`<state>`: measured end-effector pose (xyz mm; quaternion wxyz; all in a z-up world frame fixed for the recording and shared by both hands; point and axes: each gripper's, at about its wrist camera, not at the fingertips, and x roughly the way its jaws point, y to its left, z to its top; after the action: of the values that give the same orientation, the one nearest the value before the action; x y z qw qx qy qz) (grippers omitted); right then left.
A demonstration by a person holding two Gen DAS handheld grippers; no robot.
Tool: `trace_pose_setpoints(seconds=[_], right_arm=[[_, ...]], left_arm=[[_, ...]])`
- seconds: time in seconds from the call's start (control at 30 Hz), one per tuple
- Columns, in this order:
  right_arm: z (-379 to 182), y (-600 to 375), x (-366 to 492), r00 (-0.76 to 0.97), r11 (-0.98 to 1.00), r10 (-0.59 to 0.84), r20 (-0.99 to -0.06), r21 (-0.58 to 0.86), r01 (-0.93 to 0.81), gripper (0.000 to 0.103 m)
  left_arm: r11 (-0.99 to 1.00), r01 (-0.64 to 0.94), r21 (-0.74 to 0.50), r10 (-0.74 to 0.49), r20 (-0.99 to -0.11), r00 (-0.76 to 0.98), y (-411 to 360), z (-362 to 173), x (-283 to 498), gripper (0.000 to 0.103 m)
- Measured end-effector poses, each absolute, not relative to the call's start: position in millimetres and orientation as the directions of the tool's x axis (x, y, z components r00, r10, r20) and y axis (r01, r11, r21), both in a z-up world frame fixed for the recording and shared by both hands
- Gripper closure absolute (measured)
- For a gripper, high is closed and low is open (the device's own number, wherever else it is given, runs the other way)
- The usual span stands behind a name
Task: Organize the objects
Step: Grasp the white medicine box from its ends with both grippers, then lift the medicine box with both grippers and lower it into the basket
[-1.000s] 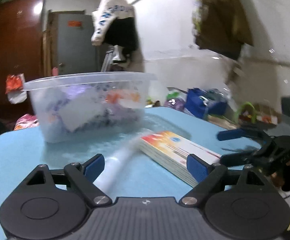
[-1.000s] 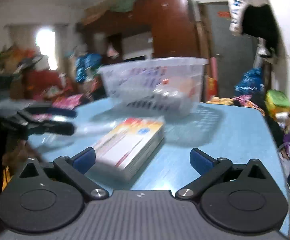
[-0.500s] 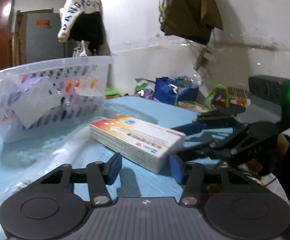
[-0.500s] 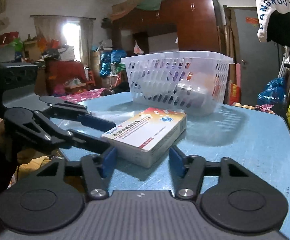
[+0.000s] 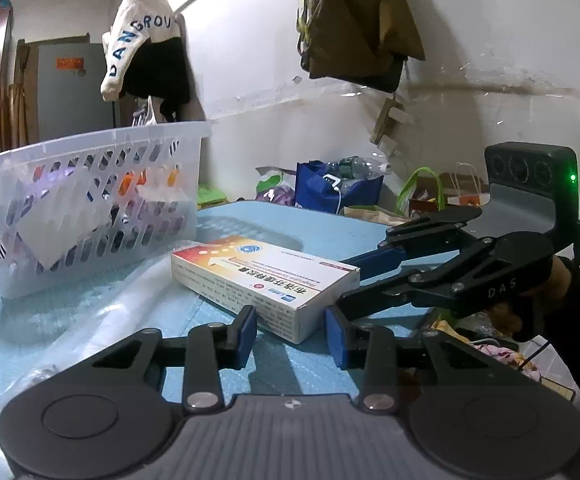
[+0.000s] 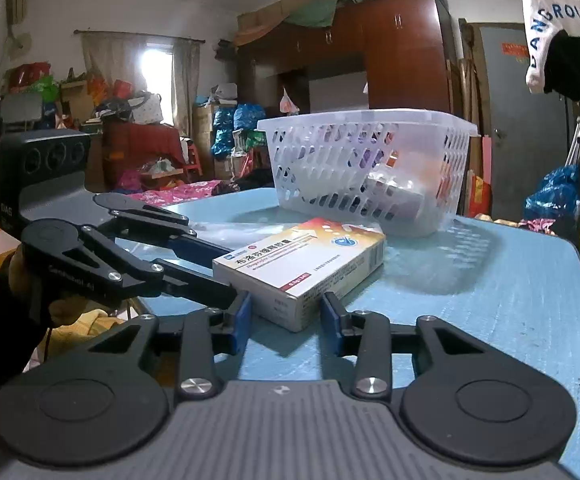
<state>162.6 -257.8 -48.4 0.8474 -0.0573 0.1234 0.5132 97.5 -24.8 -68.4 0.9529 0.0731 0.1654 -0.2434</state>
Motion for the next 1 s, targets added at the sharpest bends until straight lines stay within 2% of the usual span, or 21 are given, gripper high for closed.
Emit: trace_pose_setpoints(seconds=[0.6, 1.0], right_arm=[[-32, -248, 152, 0.478, 0.487, 0.851, -0.219, -0.016, -0.873, 0.064], [32, -226, 158, 0.503, 0.485, 0.852, -0.146, -0.144, -0.863, 0.064]], left_arm=[[0.868, 0.489, 0.087, -0.453, -0.266, 0.851, -16, -55, 76, 0.065], [0.882, 0.437, 0.177, -0.414, -0.155, 0.897, -8, 2, 67, 0.065]])
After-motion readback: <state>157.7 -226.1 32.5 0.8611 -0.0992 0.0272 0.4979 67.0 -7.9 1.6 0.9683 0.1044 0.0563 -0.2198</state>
